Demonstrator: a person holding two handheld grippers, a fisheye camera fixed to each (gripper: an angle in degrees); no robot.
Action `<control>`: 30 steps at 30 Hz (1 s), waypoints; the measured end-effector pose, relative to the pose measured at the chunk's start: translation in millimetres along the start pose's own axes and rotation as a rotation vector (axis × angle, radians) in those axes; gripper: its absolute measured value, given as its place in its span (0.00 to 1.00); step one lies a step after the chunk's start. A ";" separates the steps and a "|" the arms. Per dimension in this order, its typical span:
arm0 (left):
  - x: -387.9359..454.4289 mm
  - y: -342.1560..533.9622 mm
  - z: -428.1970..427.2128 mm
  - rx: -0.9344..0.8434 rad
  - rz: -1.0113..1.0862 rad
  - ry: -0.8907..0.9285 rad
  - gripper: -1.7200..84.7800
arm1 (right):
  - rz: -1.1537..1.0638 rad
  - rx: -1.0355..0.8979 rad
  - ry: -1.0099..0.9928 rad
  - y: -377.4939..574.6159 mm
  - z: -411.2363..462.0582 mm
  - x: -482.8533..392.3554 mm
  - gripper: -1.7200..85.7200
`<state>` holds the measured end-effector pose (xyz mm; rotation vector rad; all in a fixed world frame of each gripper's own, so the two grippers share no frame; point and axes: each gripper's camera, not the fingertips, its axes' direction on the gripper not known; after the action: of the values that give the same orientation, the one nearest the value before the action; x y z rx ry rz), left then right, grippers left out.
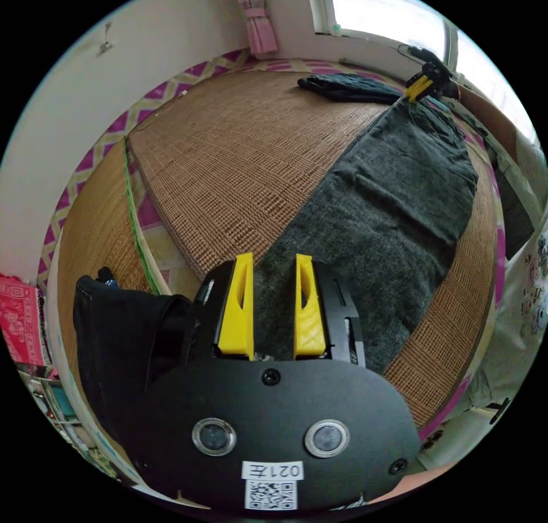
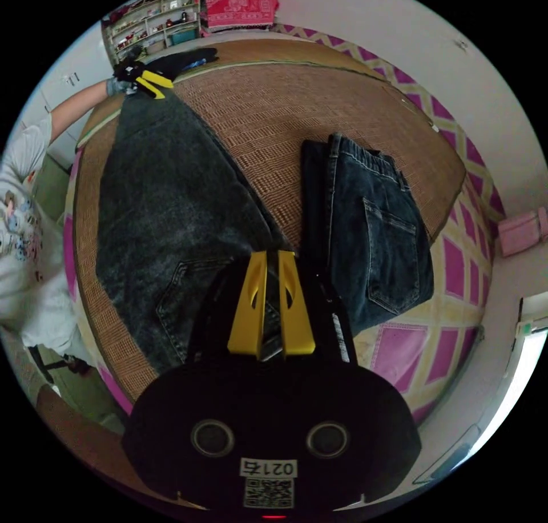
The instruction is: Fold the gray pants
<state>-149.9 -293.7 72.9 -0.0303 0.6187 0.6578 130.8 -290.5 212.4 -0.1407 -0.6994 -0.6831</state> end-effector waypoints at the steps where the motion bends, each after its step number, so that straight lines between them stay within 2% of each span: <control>1: -0.4 1.8 -0.4 0.001 -0.007 0.006 0.14 | -0.008 0.015 0.007 2.6 -5.2 -3.7 0.06; 10: 18.0 29.6 -30.7 0.085 0.026 -0.061 0.02 | 0.048 0.139 -0.003 32.4 -35.7 -17.6 0.06; 30: 56.2 127.9 -169.9 0.295 0.007 0.019 0.01 | 0.027 0.160 0.165 91.0 -99.8 -88.7 0.01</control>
<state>-279.1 -196.8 -76.5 0.2402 0.7293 0.5684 192.3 -206.6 88.9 0.0528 -0.5898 -0.6029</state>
